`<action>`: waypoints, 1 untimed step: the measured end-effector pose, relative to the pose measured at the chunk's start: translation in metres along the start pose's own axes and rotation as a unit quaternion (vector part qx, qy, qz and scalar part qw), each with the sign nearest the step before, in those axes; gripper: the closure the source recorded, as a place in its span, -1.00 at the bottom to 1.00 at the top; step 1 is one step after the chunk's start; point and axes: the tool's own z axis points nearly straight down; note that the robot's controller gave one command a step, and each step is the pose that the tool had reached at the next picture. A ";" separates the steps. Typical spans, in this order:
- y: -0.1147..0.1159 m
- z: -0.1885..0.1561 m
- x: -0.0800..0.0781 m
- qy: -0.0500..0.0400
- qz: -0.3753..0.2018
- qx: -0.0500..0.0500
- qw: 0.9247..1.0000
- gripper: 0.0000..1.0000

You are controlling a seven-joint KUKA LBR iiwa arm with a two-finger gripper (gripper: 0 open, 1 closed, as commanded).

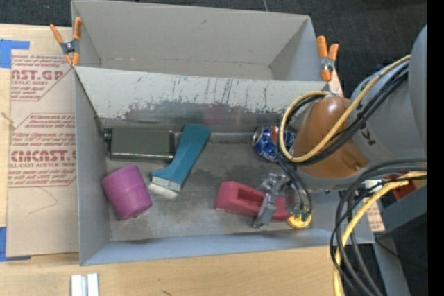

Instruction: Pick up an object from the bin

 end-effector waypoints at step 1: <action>0.000 -0.001 0.000 0.000 0.000 0.000 1.000 1.00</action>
Offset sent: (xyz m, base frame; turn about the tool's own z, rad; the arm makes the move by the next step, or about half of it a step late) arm -0.0001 0.0000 0.0497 0.0000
